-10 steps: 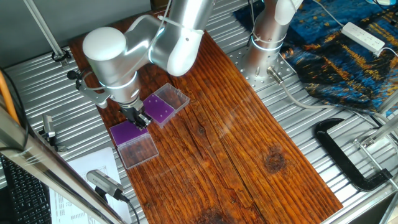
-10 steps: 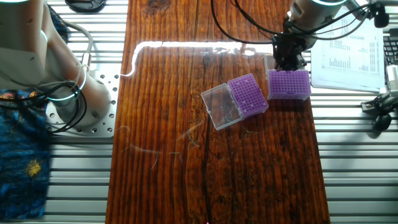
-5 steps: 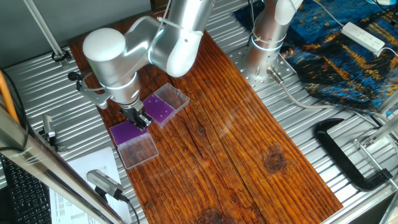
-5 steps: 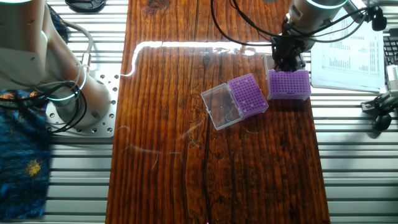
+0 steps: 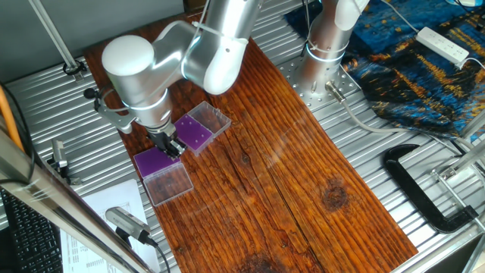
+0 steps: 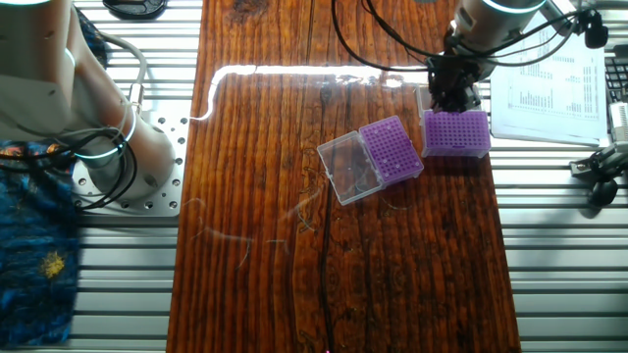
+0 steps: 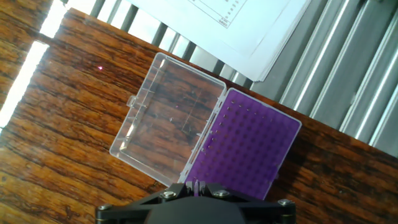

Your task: Transfer all small pipette tips from one holder to another

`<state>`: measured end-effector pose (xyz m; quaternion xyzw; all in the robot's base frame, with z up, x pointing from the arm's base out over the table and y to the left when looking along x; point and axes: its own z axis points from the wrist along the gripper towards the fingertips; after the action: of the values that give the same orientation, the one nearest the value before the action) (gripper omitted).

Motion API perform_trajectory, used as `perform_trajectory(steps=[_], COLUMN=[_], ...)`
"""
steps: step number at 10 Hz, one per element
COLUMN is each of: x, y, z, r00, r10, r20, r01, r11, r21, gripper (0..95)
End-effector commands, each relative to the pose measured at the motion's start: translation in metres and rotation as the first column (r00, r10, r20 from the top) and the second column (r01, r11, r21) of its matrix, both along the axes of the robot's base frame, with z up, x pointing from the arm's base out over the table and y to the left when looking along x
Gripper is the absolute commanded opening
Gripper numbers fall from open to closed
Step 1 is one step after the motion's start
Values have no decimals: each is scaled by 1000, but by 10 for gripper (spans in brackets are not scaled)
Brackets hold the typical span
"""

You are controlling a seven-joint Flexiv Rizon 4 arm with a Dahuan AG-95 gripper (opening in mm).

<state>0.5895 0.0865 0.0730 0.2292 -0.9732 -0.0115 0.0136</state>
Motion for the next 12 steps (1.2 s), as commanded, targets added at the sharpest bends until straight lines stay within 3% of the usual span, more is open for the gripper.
perform_trajectory(steps=[1,3,4,8,12], x=[0,0,0,-1,-31], y=[0,0,0,0,-9], z=[-1,-1,-1,1,5], r00=[1000,1000,999,999,999], r10=[7,31,42,33,32], r20=[3,4,5,5,0], r01=[-7,-31,-42,-33,-32], r11=[1000,1000,999,999,999], r21=[0,-3,-4,-4,-3], gripper=[0,0,190,190,190])
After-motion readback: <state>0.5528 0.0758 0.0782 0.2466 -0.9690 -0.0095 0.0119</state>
